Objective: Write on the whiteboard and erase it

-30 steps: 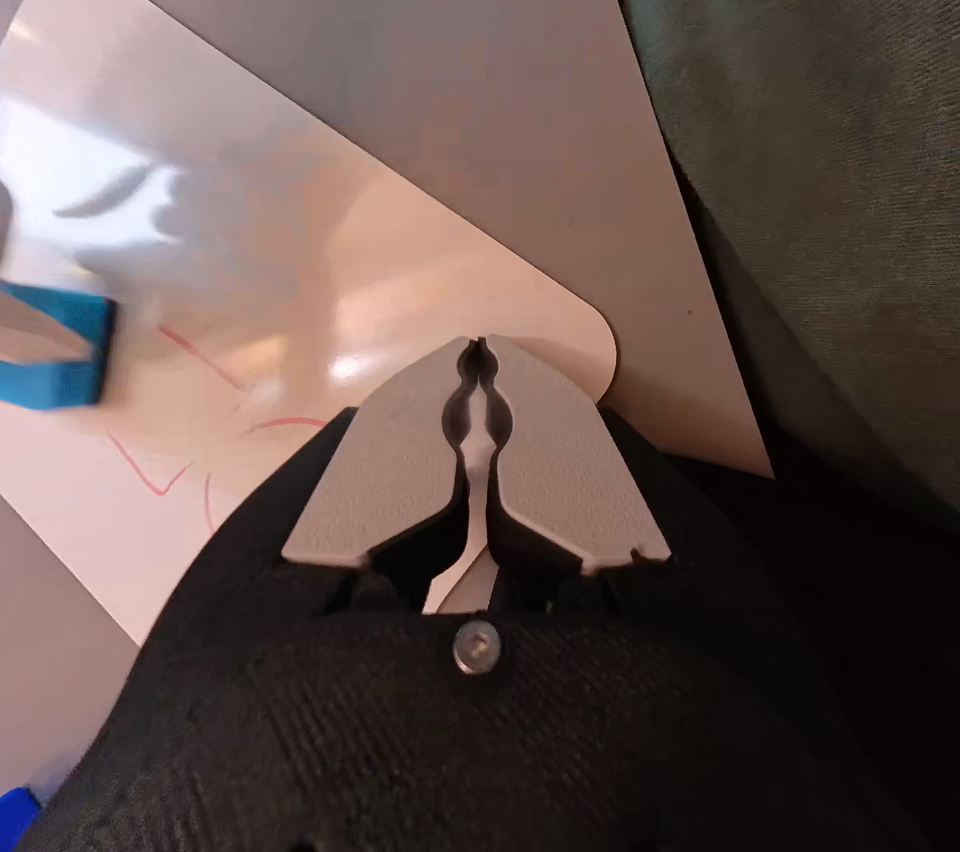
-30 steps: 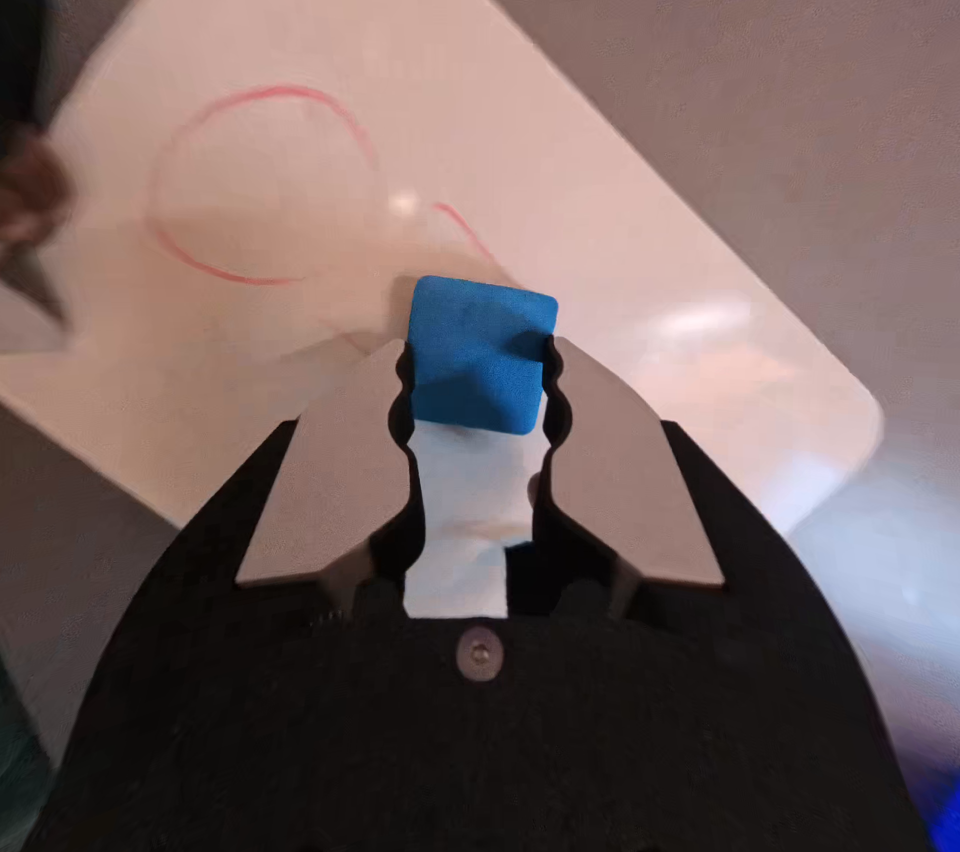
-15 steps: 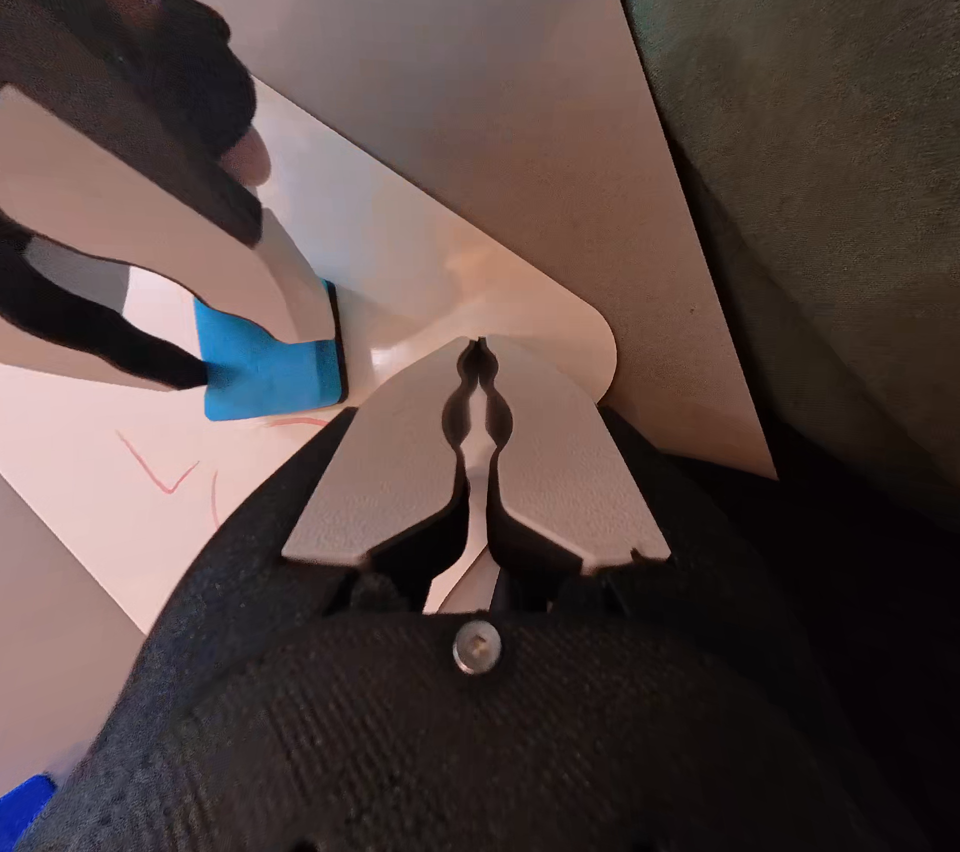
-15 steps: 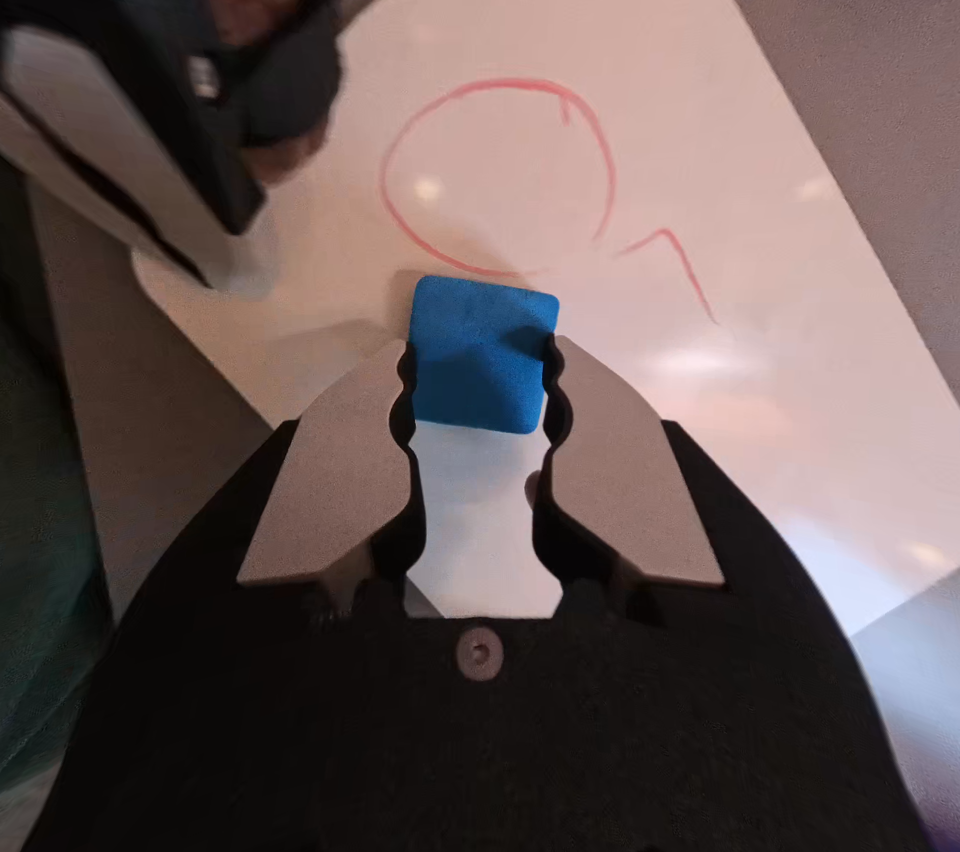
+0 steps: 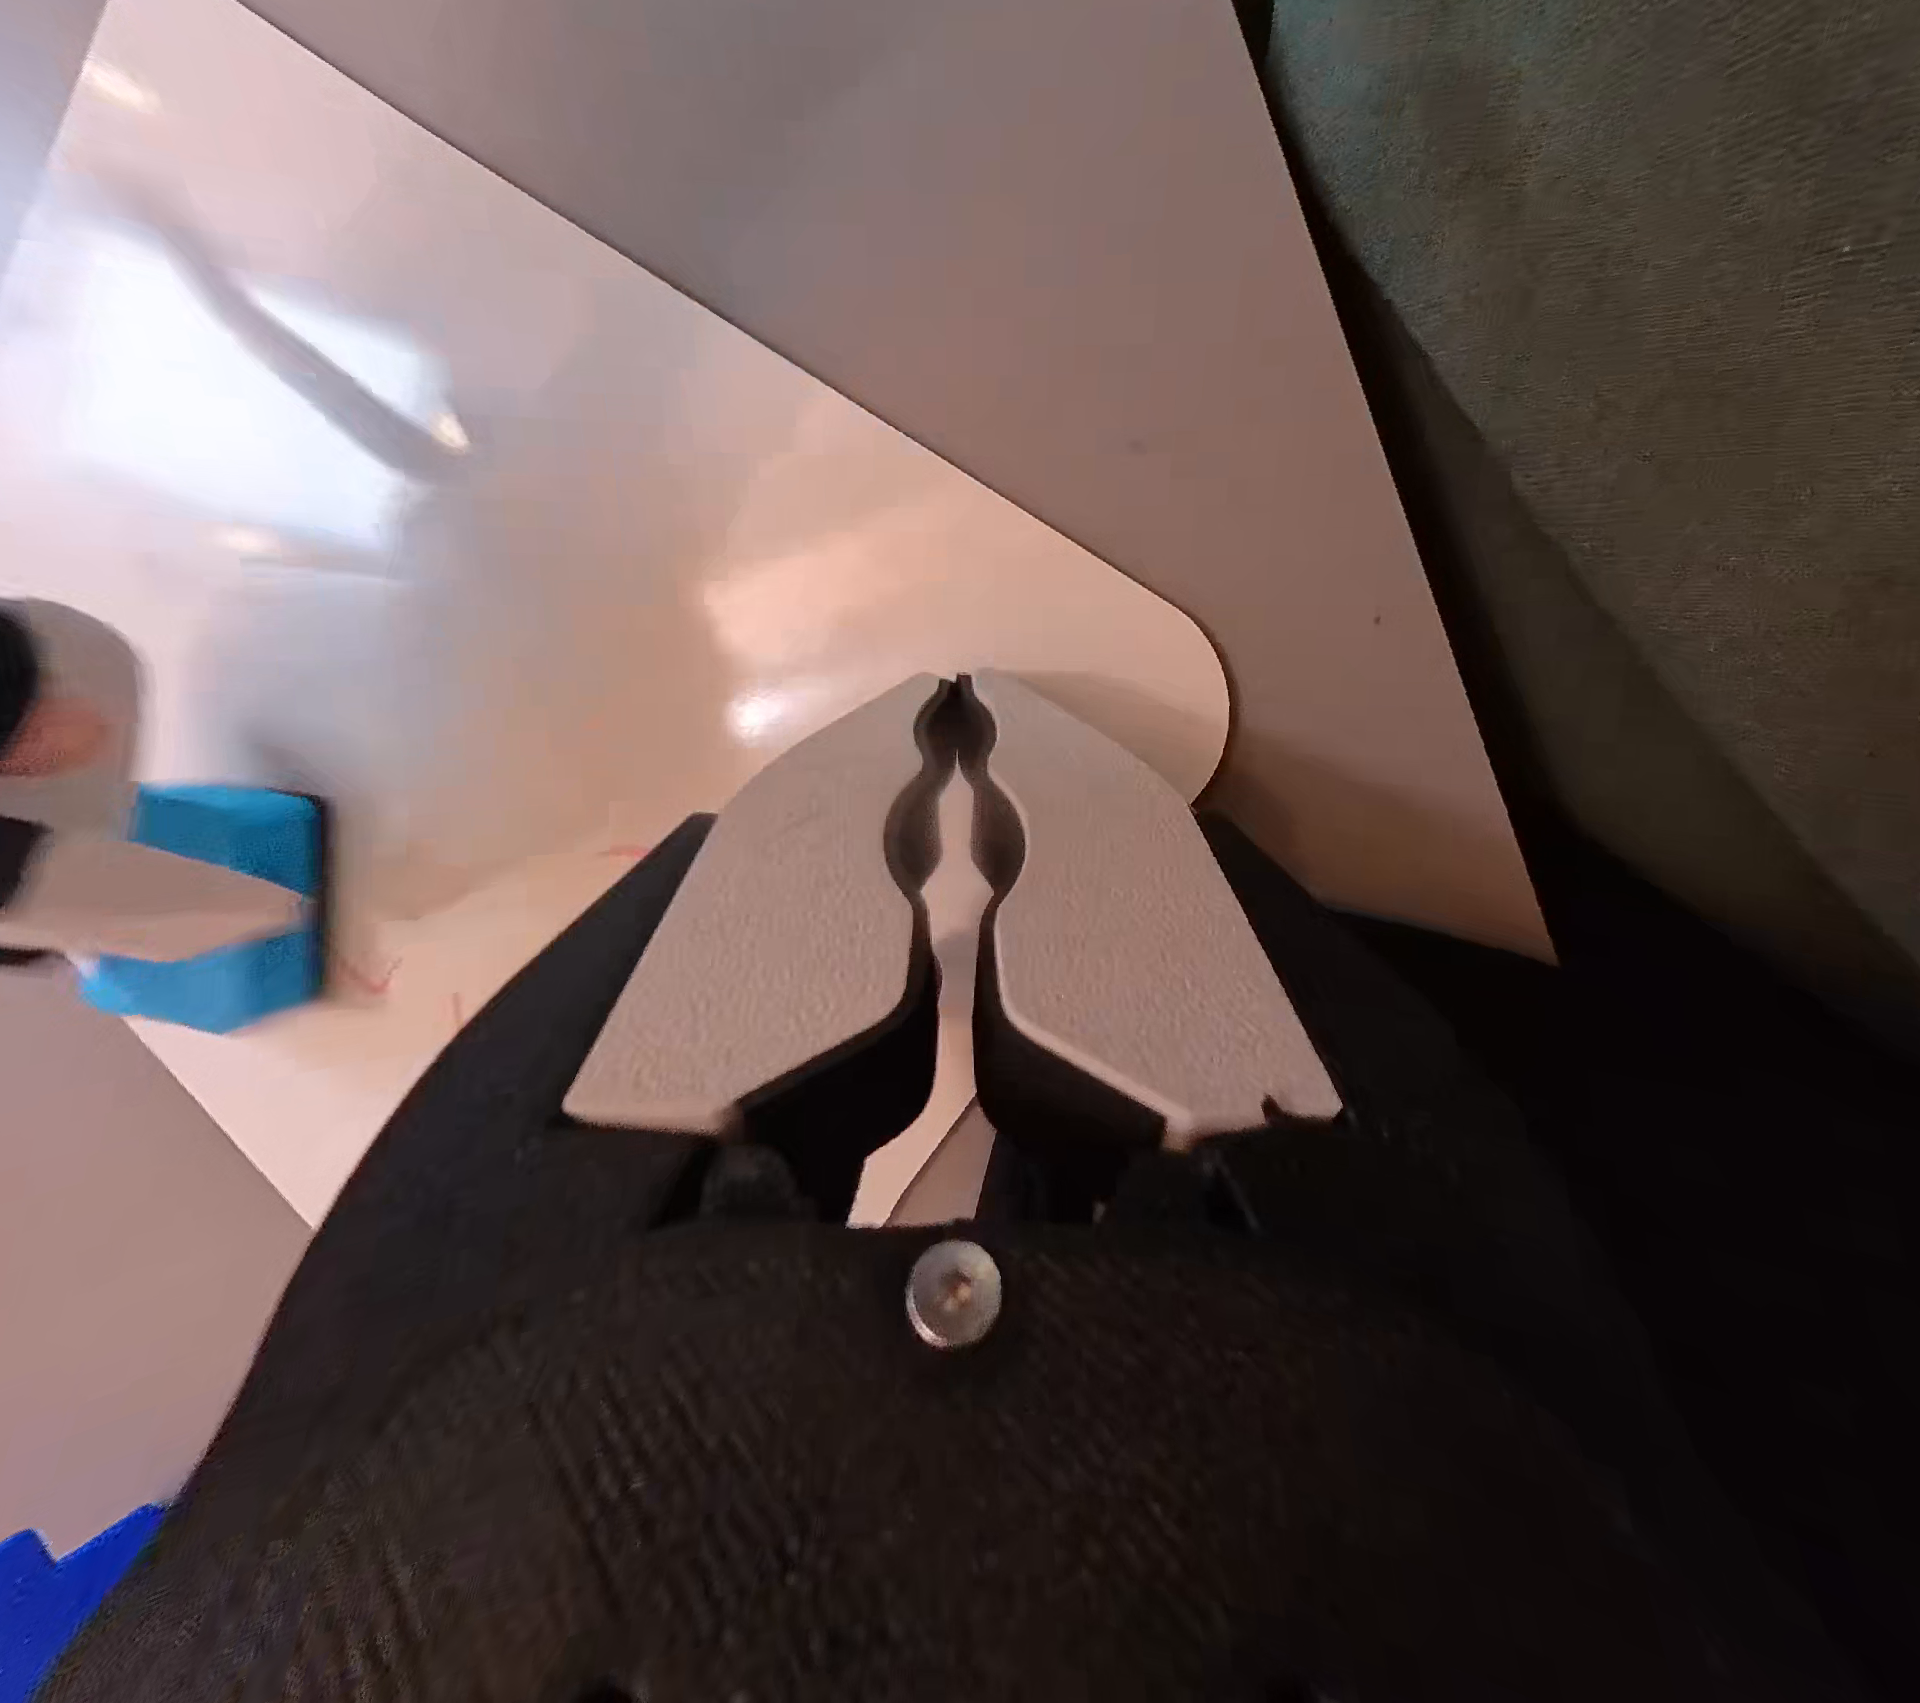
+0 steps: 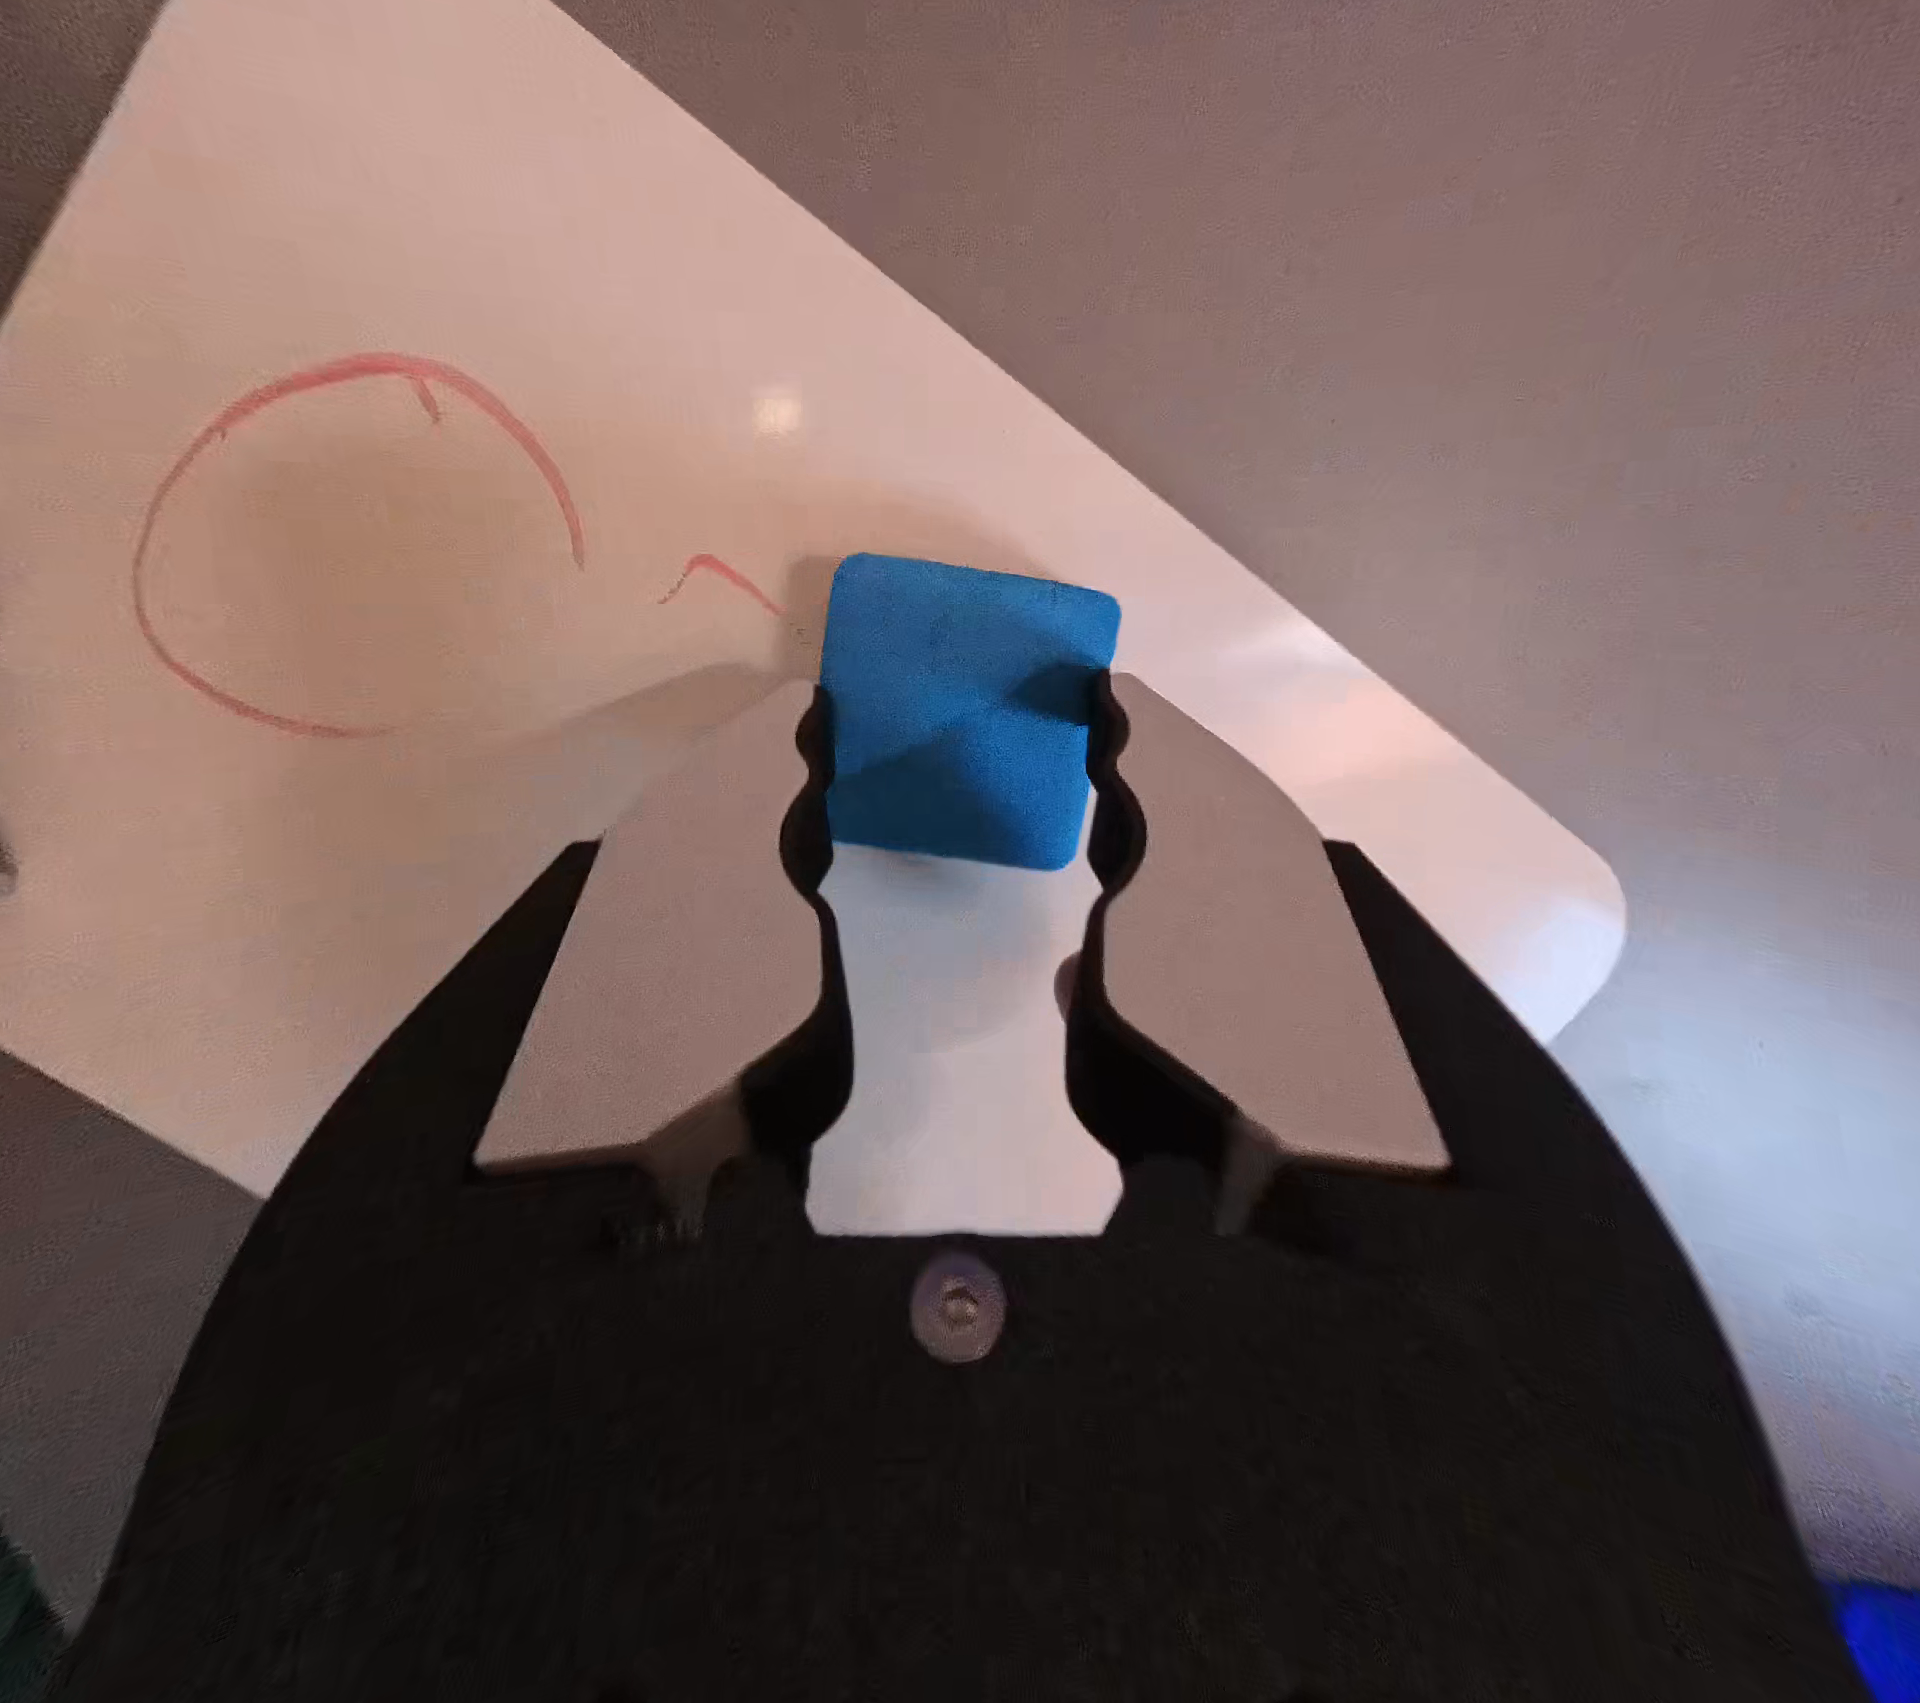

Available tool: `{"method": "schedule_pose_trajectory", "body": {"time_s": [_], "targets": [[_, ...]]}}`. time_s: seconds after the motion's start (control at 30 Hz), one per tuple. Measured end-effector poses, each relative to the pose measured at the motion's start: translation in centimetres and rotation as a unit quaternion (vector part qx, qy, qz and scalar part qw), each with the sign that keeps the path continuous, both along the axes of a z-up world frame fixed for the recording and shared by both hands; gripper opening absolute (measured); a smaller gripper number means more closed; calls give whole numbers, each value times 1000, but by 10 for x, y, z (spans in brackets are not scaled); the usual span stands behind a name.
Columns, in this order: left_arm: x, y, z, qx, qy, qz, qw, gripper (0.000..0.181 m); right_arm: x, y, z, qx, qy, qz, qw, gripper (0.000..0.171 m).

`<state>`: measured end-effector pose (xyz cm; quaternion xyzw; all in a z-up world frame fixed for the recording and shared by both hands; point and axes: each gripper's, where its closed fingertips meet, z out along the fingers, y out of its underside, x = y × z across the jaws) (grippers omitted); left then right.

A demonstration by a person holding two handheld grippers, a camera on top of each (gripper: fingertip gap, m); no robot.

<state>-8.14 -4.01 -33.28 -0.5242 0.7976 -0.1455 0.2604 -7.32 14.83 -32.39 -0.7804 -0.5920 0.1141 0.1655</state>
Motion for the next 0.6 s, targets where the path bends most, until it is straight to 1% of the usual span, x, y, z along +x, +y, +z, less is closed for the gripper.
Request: {"method": "schedule_pose_trajectory", "body": {"time_s": [0.03, 0.1, 0.13, 0.17, 0.2, 0.23, 0.27, 0.3, 0.33, 0.4, 0.43, 0.47, 0.5, 0.57, 0.6], "targets": [[0, 0, 0, -2, -1, 0, 1000, 1, -14, -22, 0, 8, 3, 46, 999, 48], [0, -1, 0, -5, -1, -4, 1000, 1, -45, -95, 0, -5, 11, 159, 987, 48], [0, -1, 0, -3, 0, -4, 1000, 1, -50, -113, 0, -2, 9, 194, 981, 48], [0, -2, 0, 0, 0, -5, 1000, 1, -48, -109, 0, -8, 14, 188, 982, 48], [0, -2, 0, 2, 0, -6, 1000, 1, -39, -81, 0, -15, 19, 138, 990, 48], [0, -2, 0, 3, 0, -5, 1000, 1, -25, -37, 0, 3, 11, 75, 997, 48], [0, -2, 0, 4, 1, -5, 1000, 1, -11, -4, 0, 7, 7, 24, 1000, 48], [0, -2, 0, 4, 0, -5, 1000, 1, -8, 4, 0, 2, 7, 9, 1000, 48], [0, -2, 0, 1, -1, -6, 1000, 1, -15, -12, 0, 12, 1, 47, 999, 48], [0, -2, 0, -2, -2, -6, 1000, 1, -39, -90, 0, -9, 9, 166, 986, 48], [-1, -2, 0, 0, -1, -7, 1000, 1, -43, -119, 0, -3, 5, 215, 977, 48], [-1, -1, 0, 5, 0, -8, 1000, 1, -41, -127, 0, 2, 2, 231, 973, 48], [-1, -1, 0, 10, 1, -8, 1000, 1, -36, -117, 0, -10, 6, 208, 978, 48], [-1, -1, 0, 19, 3, -7, 1000, 1, -18, -56, 0, 8, 5, 114, 993, 48], [-2, -1, 0, 22, 3, -7, 1000, 1, -14, -43, 0, 5, 15, 88, 996, 48]]}}
